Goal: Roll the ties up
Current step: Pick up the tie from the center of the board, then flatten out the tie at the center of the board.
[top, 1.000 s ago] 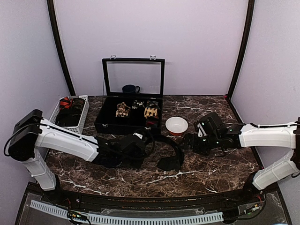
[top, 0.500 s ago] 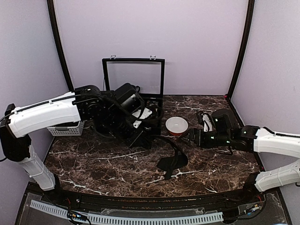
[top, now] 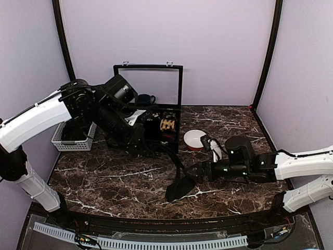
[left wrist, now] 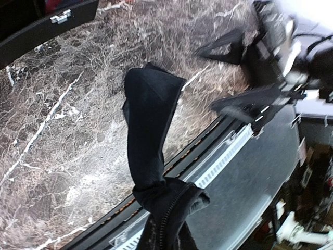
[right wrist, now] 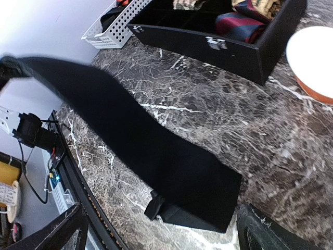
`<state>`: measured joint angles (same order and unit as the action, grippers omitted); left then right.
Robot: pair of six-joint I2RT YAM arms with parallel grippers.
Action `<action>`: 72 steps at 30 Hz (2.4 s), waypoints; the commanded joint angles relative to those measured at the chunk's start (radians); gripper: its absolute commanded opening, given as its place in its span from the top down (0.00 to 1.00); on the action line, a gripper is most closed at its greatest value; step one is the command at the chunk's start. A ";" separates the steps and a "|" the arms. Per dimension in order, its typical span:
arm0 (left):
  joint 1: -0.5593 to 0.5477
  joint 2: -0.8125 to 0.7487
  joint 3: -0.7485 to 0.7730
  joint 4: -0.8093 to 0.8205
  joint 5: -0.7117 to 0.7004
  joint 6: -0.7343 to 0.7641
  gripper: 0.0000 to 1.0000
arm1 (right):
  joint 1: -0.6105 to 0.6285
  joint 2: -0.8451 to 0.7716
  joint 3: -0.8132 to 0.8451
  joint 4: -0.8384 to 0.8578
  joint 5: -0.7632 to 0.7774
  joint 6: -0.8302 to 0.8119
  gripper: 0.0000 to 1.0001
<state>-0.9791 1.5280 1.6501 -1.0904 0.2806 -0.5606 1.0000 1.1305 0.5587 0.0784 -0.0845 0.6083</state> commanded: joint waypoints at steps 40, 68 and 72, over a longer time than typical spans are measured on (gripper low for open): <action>0.201 -0.354 -0.327 -0.097 -0.244 -0.295 1.00 | 0.011 0.383 0.327 -0.583 -0.111 -0.241 1.00; 0.552 -0.064 -0.912 0.446 0.130 -0.059 1.00 | -0.282 0.639 0.751 -1.099 -0.111 -0.241 1.00; 0.568 -0.036 -0.933 0.478 0.175 -0.051 1.00 | -0.283 0.538 0.728 -1.057 -0.240 -0.383 0.02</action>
<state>-0.4465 1.4597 0.7670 -0.5503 0.4789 -0.6201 0.7452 1.7836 1.2972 -0.8825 -0.2996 0.3340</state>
